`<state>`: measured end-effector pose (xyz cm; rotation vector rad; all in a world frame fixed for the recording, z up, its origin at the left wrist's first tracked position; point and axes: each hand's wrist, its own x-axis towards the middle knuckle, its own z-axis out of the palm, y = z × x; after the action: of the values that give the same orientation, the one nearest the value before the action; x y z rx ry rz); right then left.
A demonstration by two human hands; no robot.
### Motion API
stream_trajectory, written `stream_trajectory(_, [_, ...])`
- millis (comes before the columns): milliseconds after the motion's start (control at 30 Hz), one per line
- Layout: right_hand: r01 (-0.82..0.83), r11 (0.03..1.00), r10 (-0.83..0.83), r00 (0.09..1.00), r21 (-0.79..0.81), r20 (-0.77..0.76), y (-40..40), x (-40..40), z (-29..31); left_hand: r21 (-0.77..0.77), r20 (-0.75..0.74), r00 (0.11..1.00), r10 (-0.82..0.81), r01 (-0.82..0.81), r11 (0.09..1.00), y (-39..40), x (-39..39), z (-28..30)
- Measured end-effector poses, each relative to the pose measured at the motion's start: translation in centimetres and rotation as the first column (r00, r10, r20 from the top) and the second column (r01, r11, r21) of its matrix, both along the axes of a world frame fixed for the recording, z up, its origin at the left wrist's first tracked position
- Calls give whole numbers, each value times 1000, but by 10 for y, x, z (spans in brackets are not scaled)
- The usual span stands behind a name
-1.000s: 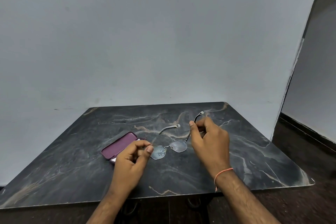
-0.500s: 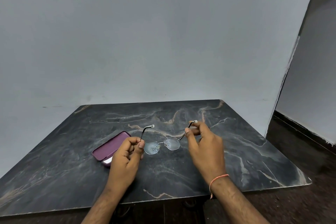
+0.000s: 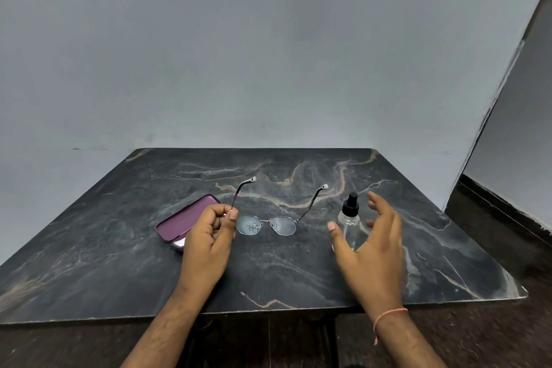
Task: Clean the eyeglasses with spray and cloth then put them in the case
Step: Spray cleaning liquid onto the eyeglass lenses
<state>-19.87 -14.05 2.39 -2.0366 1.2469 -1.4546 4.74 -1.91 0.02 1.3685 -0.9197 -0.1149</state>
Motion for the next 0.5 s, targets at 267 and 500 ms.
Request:
stream_trajectory(267, [-151,985,165,966,85,-197,-5,7,-9,16,-7,1000,27,-27,1000,2,0,2])
stream_trajectory(500, [-511,859,512,857,33,-56,10,13,-7,-22,7,998,66,-66,998,2,-1,6])
